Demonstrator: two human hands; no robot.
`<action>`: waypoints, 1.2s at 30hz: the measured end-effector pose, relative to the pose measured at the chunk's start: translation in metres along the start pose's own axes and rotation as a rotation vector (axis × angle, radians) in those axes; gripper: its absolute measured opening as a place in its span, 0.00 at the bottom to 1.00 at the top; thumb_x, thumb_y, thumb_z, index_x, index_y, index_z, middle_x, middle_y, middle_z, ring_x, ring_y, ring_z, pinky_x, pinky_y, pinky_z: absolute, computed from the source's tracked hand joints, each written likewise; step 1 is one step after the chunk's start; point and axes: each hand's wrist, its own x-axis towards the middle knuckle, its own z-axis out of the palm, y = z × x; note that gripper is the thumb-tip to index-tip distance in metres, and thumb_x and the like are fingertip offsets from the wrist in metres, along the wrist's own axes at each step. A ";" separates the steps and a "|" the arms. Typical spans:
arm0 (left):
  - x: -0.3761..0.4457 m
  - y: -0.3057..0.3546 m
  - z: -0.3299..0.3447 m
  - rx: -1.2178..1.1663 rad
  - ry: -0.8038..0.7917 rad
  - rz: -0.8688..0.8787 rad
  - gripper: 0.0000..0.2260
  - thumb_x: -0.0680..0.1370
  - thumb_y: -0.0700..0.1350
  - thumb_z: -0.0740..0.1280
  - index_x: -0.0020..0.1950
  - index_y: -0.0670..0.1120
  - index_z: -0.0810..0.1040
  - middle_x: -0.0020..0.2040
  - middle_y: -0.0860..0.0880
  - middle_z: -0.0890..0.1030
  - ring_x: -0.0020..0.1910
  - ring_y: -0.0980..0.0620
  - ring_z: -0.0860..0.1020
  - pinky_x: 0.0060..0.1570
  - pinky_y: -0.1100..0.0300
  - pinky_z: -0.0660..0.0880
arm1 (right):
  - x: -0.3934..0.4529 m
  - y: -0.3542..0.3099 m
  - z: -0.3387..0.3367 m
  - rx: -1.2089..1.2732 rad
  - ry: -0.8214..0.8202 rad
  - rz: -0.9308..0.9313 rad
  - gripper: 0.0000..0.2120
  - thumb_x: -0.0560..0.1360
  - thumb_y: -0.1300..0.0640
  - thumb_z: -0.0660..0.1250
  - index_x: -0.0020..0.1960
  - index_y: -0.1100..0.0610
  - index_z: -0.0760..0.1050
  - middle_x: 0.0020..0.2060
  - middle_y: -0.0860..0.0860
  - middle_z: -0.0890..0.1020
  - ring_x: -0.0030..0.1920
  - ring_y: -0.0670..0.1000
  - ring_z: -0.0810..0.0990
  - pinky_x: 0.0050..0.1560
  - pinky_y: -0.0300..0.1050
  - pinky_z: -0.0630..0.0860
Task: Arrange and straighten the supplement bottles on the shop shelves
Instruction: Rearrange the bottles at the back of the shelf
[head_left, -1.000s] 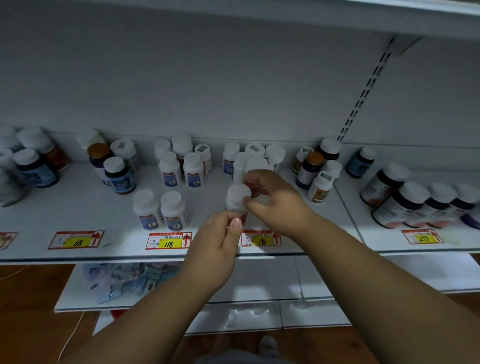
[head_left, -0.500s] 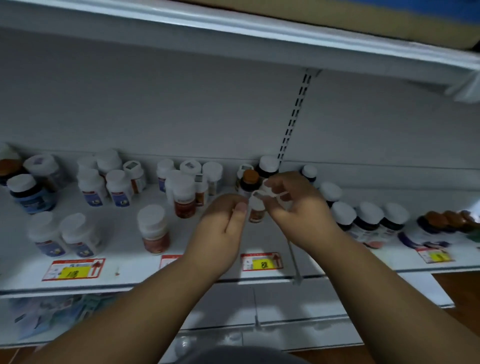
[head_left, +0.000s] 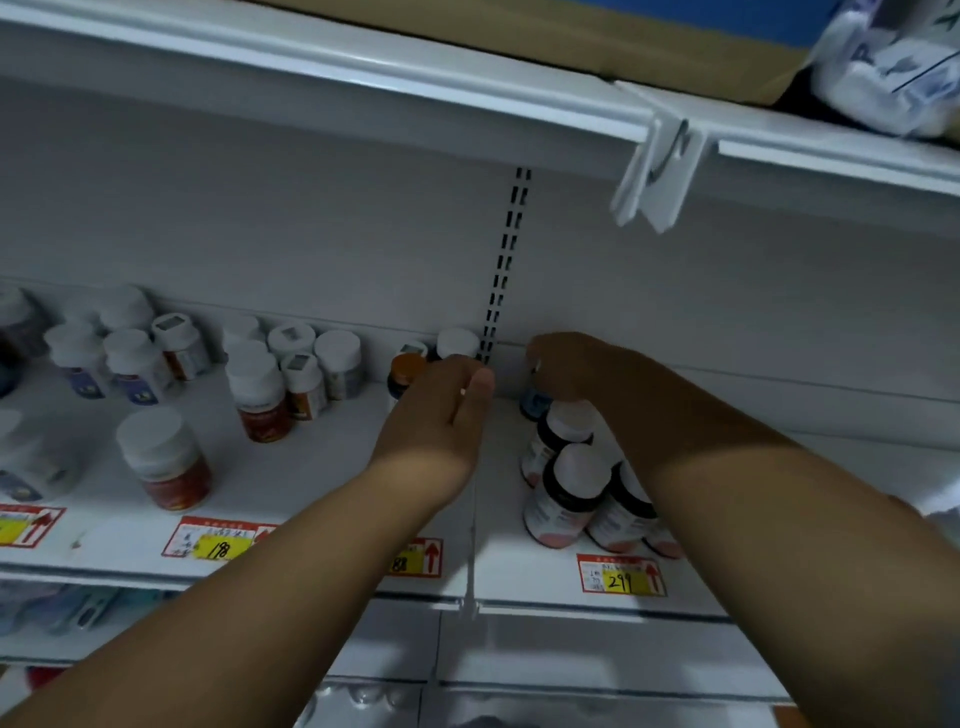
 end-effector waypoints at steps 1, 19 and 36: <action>0.002 0.003 0.003 0.017 -0.001 0.006 0.16 0.81 0.54 0.54 0.52 0.45 0.77 0.42 0.59 0.71 0.41 0.60 0.70 0.40 0.64 0.65 | 0.006 0.002 0.002 -0.056 -0.080 0.020 0.09 0.82 0.63 0.58 0.56 0.63 0.76 0.53 0.56 0.76 0.53 0.56 0.75 0.63 0.46 0.68; 0.001 0.000 0.010 -0.029 0.107 -0.048 0.09 0.79 0.58 0.53 0.45 0.68 0.72 0.45 0.64 0.77 0.44 0.67 0.75 0.44 0.72 0.70 | -0.076 -0.016 0.018 0.317 0.772 -0.333 0.10 0.80 0.60 0.62 0.60 0.57 0.75 0.52 0.56 0.66 0.46 0.55 0.74 0.48 0.45 0.75; -0.088 -0.018 -0.163 -0.147 -0.002 -0.195 0.20 0.77 0.64 0.51 0.53 0.56 0.76 0.47 0.58 0.78 0.46 0.66 0.76 0.41 0.77 0.69 | -0.161 -0.216 0.072 1.815 0.145 -0.226 0.09 0.68 0.54 0.74 0.45 0.56 0.79 0.35 0.53 0.83 0.34 0.49 0.83 0.34 0.44 0.79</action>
